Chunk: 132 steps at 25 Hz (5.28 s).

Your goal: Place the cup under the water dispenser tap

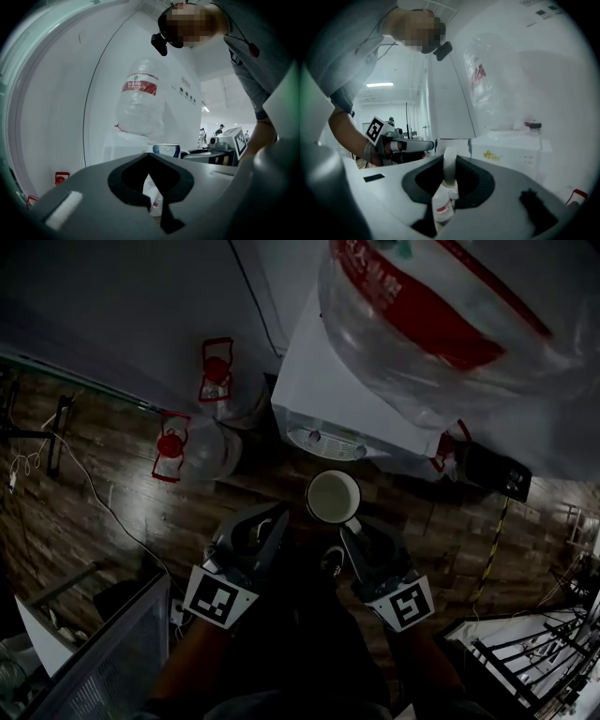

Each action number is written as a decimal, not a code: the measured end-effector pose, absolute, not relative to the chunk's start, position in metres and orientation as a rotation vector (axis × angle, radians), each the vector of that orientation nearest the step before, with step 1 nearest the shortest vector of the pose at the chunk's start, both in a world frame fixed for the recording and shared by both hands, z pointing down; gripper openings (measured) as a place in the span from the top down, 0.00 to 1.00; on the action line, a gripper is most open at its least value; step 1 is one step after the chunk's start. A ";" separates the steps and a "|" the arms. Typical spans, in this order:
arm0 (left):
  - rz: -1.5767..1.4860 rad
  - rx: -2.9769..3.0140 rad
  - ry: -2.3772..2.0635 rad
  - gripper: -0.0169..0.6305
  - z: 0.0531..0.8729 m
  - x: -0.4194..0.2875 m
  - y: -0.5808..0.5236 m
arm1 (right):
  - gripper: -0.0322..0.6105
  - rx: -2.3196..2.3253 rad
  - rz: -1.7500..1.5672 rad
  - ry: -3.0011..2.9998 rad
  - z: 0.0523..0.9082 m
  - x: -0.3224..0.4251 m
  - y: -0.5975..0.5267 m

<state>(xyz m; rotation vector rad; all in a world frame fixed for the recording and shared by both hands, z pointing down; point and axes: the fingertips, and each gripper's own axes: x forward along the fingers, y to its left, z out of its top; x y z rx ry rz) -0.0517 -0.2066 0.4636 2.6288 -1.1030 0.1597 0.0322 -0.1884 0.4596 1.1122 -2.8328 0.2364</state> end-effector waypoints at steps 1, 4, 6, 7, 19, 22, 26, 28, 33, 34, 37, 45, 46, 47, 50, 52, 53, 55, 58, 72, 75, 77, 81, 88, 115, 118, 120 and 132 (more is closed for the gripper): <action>0.164 2.628 -1.098 0.96 0.474 -0.053 -0.208 | 0.85 1.110 0.238 -2.824 0.470 0.030 -0.190; 0.178 2.617 -1.092 0.96 0.507 -0.055 -0.213 | 0.85 1.113 0.252 -2.807 0.502 0.027 -0.194; 0.175 2.602 -1.098 0.96 0.527 -0.057 -0.215 | 0.85 1.113 0.263 -2.803 0.522 0.026 -0.195; 0.172 2.596 -1.100 0.96 0.536 -0.058 -0.216 | 0.85 1.114 0.265 -2.802 0.532 0.025 -0.195; 0.127 2.539 -1.114 0.96 0.646 -0.066 -0.245 | 0.85 1.108 0.244 -2.773 0.634 0.013 -0.215; 0.125 2.517 -1.132 0.96 0.670 -0.067 -0.250 | 0.85 1.113 0.232 -2.761 0.658 0.013 -0.223; 0.126 2.503 -1.146 0.96 0.696 -0.067 -0.258 | 0.85 1.148 0.246 -2.760 0.689 0.015 -0.234; 0.136 2.504 -1.147 0.96 0.707 -0.066 -0.264 | 0.85 1.149 0.251 -2.767 0.704 0.015 -0.239; 0.138 2.513 -1.146 0.96 0.728 -0.062 -0.278 | 0.85 1.147 0.254 -2.728 0.737 0.016 -0.250; 0.130 2.521 -1.143 0.96 0.731 -0.061 -0.282 | 0.85 1.150 0.252 -2.723 0.742 0.016 -0.253; 0.103 2.531 -1.146 0.96 0.737 -0.056 -0.290 | 0.85 1.161 0.235 -2.719 0.753 0.018 -0.259; 0.081 2.558 -1.154 0.96 0.757 -0.049 -0.301 | 0.85 1.237 0.151 -2.726 0.782 0.019 -0.279; 0.082 2.559 -1.156 0.96 0.760 -0.050 -0.300 | 0.85 1.253 0.143 -2.722 0.786 0.019 -0.281; 0.084 2.558 -1.157 0.96 0.763 -0.051 -0.300 | 0.85 1.274 0.137 -2.719 0.789 0.020 -0.282; 0.098 2.558 -1.156 0.96 0.772 -0.053 -0.299 | 0.85 1.344 0.114 -2.722 0.794 0.019 -0.284; 0.101 2.562 -1.153 0.96 0.777 -0.053 -0.298 | 0.85 1.370 0.083 -2.716 0.797 0.018 -0.287; 0.102 2.561 -1.151 0.96 0.779 -0.053 -0.297 | 0.85 1.379 0.068 -2.710 0.799 0.017 -0.288; 0.105 2.557 -1.147 0.96 0.782 -0.052 -0.296 | 0.85 1.389 0.050 -2.700 0.803 0.015 -0.290; 0.103 2.561 -1.142 0.96 0.782 -0.049 -0.297 | 0.85 1.394 0.049 -2.695 0.805 0.015 -0.291; 0.108 2.554 -1.130 0.96 0.778 -0.042 -0.296 | 0.69 1.353 0.068 -2.672 0.797 0.017 -0.292; 0.108 2.545 -1.138 0.96 0.774 -0.044 -0.293 | 0.68 1.341 0.074 -2.660 0.790 0.020 -0.290; 0.111 2.533 -1.145 0.96 0.769 -0.047 -0.290 | 0.68 1.334 0.082 -2.658 0.783 0.022 -0.287; 0.106 2.522 -1.172 0.96 0.751 -0.051 -0.286 | 0.68 1.313 0.108 -2.652 0.763 0.024 -0.277; 0.068 2.573 -1.213 0.96 0.688 -0.053 -0.270 | 0.68 1.246 0.083 -2.701 0.689 0.022 -0.253; 0.052 2.725 -1.157 0.96 0.331 -0.007 -0.079 | 0.93 0.810 0.067 -2.914 0.328 0.031 -0.076; 0.058 2.749 -1.148 0.96 0.302 -0.003 -0.063 | 0.93 0.799 0.078 -2.931 0.301 0.034 -0.062; 0.040 2.750 -1.155 0.96 0.284 -0.004 -0.055 | 0.93 0.793 0.088 -2.943 0.284 0.034 -0.055; 0.025 2.806 -1.145 0.96 0.199 0.003 -0.029 | 0.93 0.736 -0.037 -2.978 0.192 0.031 -0.030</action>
